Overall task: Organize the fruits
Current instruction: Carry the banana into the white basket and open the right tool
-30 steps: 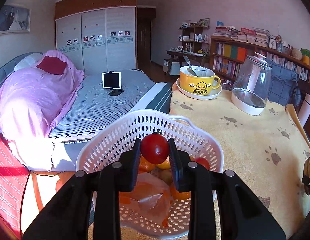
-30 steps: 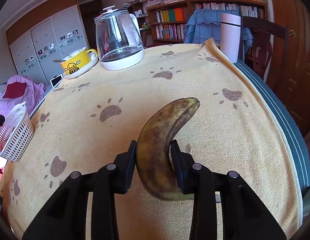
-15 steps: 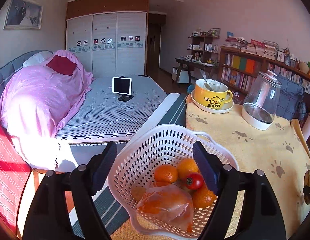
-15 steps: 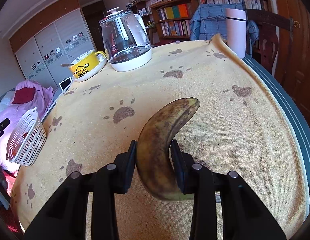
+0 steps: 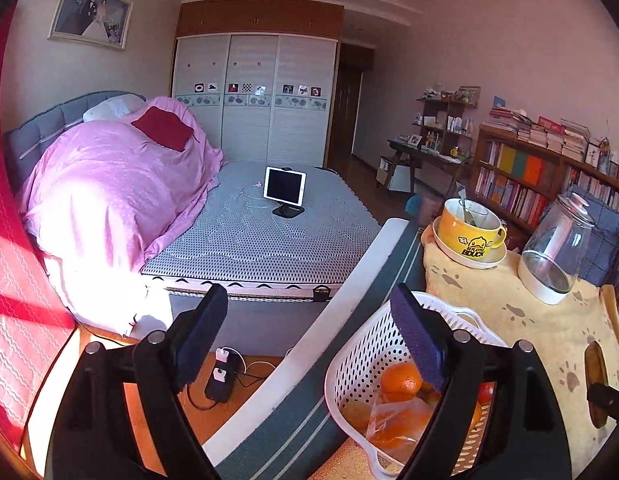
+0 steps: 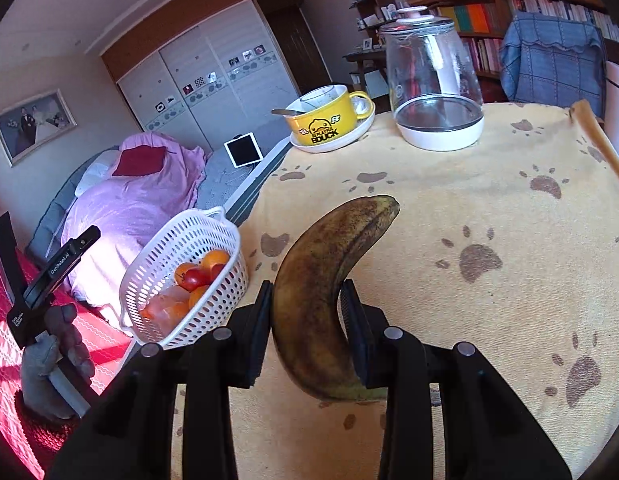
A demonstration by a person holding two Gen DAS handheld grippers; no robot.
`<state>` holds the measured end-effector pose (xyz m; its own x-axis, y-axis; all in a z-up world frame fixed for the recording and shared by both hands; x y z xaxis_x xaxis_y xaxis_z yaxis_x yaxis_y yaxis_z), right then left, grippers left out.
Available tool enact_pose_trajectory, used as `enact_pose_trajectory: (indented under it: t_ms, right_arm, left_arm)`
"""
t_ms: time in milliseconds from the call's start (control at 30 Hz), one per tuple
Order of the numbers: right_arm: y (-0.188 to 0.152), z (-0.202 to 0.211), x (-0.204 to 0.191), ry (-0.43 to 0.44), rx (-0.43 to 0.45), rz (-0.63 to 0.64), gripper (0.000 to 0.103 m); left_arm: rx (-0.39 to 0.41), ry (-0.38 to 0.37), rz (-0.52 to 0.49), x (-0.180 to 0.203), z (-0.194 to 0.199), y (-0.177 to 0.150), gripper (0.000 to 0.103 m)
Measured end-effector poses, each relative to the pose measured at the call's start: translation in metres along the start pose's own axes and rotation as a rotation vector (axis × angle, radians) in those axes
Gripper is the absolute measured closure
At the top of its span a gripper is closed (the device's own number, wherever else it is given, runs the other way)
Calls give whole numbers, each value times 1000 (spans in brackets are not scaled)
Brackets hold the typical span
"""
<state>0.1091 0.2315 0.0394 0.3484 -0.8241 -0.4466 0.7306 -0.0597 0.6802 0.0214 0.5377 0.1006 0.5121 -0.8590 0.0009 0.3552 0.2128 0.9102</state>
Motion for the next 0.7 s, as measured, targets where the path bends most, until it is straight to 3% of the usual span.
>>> enact_pose_trajectory:
  t_ms: [333, 700]
  right_arm:
    - [-1, -49, -122, 134, -76, 157, 68]
    - [-21, -108, -171, 152, -183, 197, 67]
  left_arm:
    - [9, -25, 21, -2, 4, 4, 17]
    - [14, 7, 50, -15, 4, 5, 17]
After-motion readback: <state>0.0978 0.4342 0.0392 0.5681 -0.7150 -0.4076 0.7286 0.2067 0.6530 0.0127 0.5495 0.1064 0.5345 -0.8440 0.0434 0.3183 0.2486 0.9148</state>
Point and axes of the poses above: each gripper's, at about its wrist camera, not at the fingertips, and z roughly against the way its jaws point, x to its right, y to its top, the point moved 9 cm from there along -z, roughly the way its jaws point, and after that the axes turned 6 degrees about -z, right-handed, at the moved point
